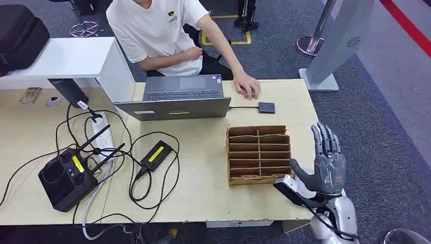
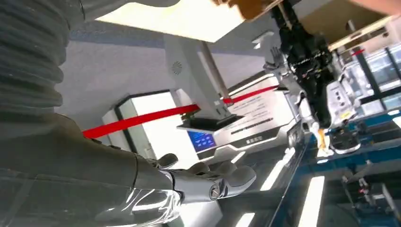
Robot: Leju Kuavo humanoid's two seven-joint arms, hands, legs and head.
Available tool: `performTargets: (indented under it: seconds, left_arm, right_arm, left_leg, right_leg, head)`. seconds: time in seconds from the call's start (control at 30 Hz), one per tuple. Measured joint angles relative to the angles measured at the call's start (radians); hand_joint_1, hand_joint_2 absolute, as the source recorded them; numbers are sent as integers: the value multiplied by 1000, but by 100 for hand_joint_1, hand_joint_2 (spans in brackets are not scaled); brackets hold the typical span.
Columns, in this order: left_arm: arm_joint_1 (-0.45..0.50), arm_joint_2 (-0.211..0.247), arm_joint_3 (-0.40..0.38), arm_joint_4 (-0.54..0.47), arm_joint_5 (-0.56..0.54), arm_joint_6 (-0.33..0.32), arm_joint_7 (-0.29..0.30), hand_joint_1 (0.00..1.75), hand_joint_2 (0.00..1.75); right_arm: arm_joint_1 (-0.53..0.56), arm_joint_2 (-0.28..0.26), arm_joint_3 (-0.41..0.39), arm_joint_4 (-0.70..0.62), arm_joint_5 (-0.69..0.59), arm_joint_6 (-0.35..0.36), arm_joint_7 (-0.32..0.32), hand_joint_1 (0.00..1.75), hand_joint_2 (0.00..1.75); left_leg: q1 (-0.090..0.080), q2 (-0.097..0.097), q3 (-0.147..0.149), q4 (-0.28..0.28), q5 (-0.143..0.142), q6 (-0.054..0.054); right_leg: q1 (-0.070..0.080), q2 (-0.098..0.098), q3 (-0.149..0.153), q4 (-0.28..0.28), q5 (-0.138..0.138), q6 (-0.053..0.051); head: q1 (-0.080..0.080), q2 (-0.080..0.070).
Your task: Pass the card to the sensor for recognition and then transmit it.
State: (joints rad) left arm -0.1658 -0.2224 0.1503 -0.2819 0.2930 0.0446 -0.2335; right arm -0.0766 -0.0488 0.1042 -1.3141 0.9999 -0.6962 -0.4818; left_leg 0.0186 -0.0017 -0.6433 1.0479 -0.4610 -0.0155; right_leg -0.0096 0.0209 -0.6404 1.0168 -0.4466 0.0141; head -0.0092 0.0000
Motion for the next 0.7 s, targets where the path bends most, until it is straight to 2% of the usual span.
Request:
performTargets:
  seconds: [0.23, 0.4, 0.57, 0.7]
  left_arm:
    - [4, 6, 0, 0, -6, -6, -10, 0, 175]
    - [7, 7, 1, 0, -7, -7, -18, 0, 175]
    - [12, -5, 14, 0, -16, -4, -33, 0, 175]
    - [13, -4, 23, 0, -36, -4, -35, 0, 175]
  right_arm:
    - [30, 2, -129, -61, -58, 0, -7, 0, 175]
    - [61, 0, -203, -73, -49, 0, -5, 0, 175]
    - [113, -5, -227, -73, -47, 0, -21, 0, 175]
    - [182, -4, -193, -99, -15, 0, -11, 0, 175]
  left_leg:
    - [0, 0, 0, 0, 0, 0]
    - [0, 0, 0, 0, 0, 0]
    - [0, 0, 0, 0, -1, -1]
    - [0, -2, 0, 0, -1, -1]
  right_leg:
    - [0, 0, 0, 0, 0, 0]
    - [0, 0, 0, 0, 0, 0]
    - [0, -1, 0, 0, -1, -1]
    - [0, -2, 1, 0, -2, -1]
  head:
    - [0, 0]
    - [0, 0]
    - [0, 0]
    - [0, 0]
